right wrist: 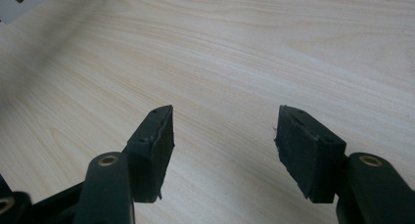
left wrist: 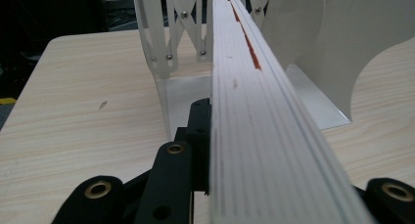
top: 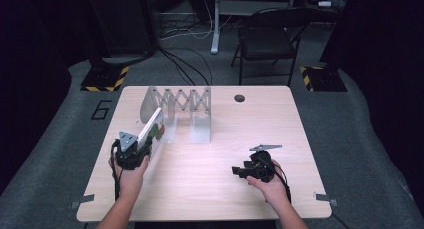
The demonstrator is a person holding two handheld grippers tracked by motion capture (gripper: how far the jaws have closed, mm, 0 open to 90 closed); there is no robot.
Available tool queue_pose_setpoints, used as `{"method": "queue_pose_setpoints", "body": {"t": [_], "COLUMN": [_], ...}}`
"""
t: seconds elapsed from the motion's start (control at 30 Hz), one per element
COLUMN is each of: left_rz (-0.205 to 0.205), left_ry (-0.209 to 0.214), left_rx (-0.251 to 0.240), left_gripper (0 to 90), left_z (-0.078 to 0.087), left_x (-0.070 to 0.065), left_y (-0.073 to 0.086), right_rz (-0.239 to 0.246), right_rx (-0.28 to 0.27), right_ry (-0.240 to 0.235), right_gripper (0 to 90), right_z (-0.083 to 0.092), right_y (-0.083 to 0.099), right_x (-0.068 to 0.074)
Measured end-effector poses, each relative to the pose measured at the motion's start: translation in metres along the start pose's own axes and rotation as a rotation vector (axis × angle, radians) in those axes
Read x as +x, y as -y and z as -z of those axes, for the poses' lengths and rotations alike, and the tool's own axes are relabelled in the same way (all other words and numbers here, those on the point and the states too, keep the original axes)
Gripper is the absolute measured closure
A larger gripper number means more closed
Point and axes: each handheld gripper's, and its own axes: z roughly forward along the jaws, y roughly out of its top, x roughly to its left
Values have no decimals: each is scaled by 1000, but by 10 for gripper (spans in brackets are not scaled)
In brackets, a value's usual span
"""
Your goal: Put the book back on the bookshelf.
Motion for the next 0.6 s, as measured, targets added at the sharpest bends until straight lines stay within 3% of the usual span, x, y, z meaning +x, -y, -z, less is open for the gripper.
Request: {"method": "queue_pose_setpoints", "body": {"t": [0.27,0.3,0.37,0.4,0.6], "left_rz": [22,17,0,10,-7], "left_ry": [-22,-30,-38,-42,-52], "left_rx": [-12,-8,1,-4,9], "left_gripper": [757,757,757,757,757], "left_z": [-12,-15,-18,-21,-31], "left_x": [2,3,4,3,4], "left_y": [0,0,0,0,2], "right_rz": [-7,-22,-5,-31,-31], "right_rx": [-18,-10,-26,-12,-19], "right_ry": [18,18,24,26,34], "right_gripper": [390,390,390,390,390], "right_z": [7,9,10,12,14], "right_y": [6,7,9,9,12], "right_x": [-1,-1,-3,-2,-4]}}
